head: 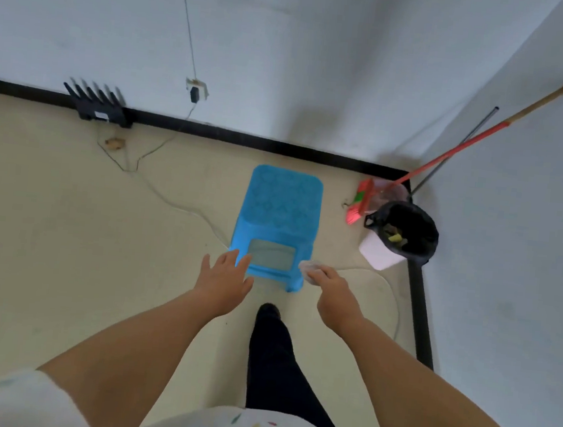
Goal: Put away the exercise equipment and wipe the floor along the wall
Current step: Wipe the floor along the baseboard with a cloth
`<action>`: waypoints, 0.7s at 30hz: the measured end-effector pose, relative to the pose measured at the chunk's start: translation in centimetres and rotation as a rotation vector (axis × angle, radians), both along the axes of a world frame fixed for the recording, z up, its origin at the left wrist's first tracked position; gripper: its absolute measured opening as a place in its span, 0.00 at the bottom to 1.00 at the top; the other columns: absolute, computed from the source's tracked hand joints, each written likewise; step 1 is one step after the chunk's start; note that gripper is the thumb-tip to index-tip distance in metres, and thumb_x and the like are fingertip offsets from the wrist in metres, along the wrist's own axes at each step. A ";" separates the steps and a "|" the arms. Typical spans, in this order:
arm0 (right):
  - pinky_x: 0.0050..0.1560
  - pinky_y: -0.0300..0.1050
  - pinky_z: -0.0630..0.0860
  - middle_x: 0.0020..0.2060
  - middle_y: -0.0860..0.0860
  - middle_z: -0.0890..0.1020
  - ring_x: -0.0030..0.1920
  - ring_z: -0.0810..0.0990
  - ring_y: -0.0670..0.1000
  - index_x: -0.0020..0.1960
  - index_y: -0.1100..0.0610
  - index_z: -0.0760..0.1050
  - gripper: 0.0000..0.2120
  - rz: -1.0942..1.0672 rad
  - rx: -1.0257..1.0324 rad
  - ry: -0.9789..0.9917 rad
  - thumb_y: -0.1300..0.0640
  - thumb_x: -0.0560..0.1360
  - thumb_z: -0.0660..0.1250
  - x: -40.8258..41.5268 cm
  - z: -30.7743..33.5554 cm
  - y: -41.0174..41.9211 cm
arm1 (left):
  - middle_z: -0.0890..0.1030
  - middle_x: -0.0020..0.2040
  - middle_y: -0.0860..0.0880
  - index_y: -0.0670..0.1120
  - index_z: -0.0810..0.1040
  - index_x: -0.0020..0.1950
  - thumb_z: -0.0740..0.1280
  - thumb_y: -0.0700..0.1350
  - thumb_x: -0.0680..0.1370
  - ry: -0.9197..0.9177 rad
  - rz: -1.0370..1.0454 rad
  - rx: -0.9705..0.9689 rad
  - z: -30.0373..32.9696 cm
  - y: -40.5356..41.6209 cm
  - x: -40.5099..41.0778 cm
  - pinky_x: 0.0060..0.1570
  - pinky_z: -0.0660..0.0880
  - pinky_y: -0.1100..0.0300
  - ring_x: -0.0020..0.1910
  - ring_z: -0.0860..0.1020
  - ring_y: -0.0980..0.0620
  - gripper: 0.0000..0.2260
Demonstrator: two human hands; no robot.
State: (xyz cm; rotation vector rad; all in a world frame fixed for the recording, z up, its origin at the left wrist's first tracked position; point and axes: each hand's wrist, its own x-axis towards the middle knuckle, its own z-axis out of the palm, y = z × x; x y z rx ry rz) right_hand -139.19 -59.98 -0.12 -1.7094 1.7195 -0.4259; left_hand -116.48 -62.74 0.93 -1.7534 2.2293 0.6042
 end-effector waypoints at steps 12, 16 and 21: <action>0.71 0.47 0.63 0.67 0.51 0.70 0.68 0.68 0.52 0.67 0.58 0.72 0.25 0.052 0.253 -0.011 0.73 0.73 0.54 -2.2 -11.9 -24.8 | 0.55 0.77 0.43 0.48 0.52 0.78 0.38 0.57 0.76 0.008 0.084 0.157 -12.9 -20.8 -4.2 0.70 0.60 0.50 0.76 0.56 0.47 0.31; 0.74 0.51 0.56 0.75 0.54 0.58 0.75 0.55 0.57 0.73 0.55 0.64 0.31 0.082 0.212 0.124 0.73 0.73 0.56 -1.0 -20.7 -29.9 | 0.75 0.66 0.39 0.47 0.77 0.65 0.63 0.49 0.72 0.072 0.038 0.014 -21.6 -25.5 -5.8 0.55 0.75 0.41 0.63 0.77 0.43 0.22; 0.74 0.60 0.50 0.77 0.53 0.50 0.77 0.46 0.59 0.77 0.53 0.53 0.28 0.239 0.176 0.456 0.55 0.77 0.49 0.8 -28.1 -28.4 | 0.63 0.75 0.43 0.48 0.66 0.74 0.63 0.49 0.76 0.061 0.106 -0.001 -28.8 -24.9 -5.3 0.65 0.66 0.39 0.73 0.65 0.46 0.26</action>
